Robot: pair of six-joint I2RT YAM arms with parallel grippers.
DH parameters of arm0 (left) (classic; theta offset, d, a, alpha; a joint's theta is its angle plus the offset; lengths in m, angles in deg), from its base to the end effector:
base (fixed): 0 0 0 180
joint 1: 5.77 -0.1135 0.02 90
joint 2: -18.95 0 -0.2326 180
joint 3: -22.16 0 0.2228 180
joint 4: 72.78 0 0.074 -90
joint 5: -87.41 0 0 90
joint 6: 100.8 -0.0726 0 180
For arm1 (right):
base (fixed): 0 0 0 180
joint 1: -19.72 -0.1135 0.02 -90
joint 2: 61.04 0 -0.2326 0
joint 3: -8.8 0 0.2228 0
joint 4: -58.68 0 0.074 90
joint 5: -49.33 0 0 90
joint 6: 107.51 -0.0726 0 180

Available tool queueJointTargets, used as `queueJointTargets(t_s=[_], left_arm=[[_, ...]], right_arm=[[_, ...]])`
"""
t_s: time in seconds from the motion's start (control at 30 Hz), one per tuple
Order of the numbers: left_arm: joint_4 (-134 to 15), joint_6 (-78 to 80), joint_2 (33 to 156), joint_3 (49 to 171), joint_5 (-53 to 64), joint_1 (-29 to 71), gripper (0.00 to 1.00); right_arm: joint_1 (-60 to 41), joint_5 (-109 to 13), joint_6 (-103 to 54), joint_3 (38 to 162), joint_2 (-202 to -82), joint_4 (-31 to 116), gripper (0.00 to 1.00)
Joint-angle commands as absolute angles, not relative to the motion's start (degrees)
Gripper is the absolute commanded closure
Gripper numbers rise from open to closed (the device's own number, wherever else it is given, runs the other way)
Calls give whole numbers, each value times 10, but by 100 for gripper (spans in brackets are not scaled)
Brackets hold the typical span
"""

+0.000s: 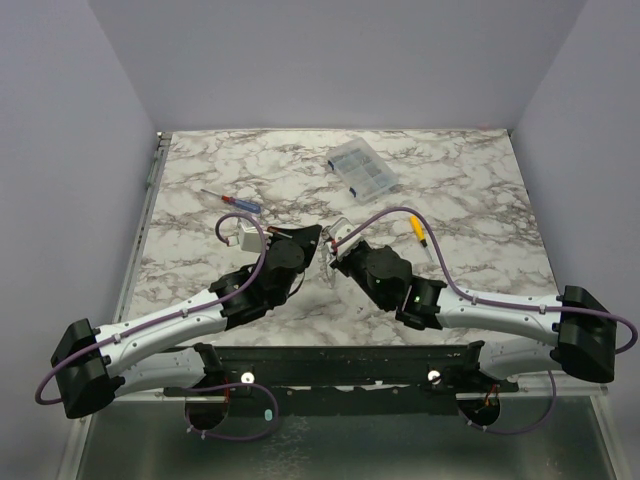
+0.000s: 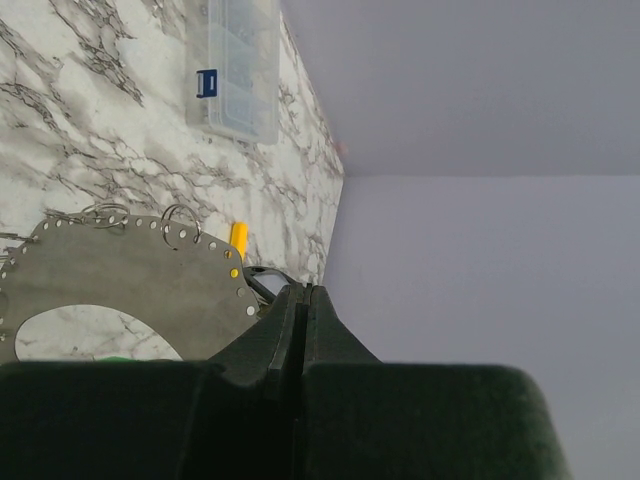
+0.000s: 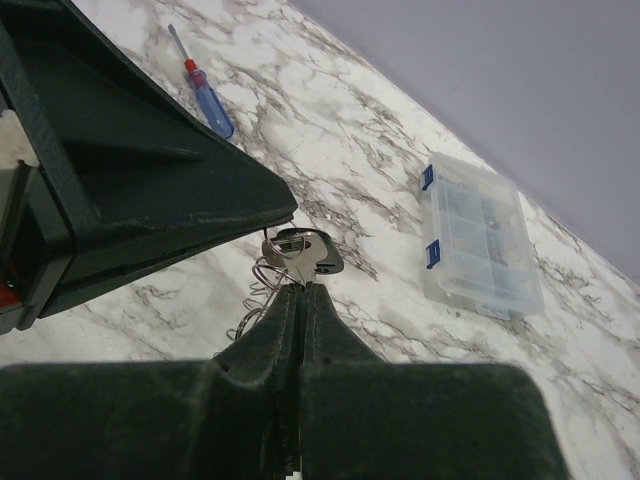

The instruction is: Put the keys on the keyring

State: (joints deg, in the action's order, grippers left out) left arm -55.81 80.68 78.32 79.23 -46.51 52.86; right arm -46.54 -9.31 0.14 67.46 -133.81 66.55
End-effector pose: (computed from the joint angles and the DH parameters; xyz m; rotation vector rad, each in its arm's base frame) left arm 0.1697 -0.1815 0.2630 -1.0501 1.6550 -1.0963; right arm 0.1563 0.2616 0.2666 -0.7782 1.4742 0.1830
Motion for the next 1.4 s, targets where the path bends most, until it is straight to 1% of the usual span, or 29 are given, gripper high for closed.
queueJointTargets(t_s=[0.0, 1.27, 1.37], left_arm=[[-570, 803, 773, 781, -457, 531, 100], [-570, 789, 768, 776, -469, 531, 100], [-569, 788, 767, 775, -470, 531, 95]], right_arm=[[-462, -79, 5, 701, -1335, 685, 99], [-461, -78, 9, 712, -1313, 677, 99], [-462, -78, 9, 713, -1311, 677, 99]])
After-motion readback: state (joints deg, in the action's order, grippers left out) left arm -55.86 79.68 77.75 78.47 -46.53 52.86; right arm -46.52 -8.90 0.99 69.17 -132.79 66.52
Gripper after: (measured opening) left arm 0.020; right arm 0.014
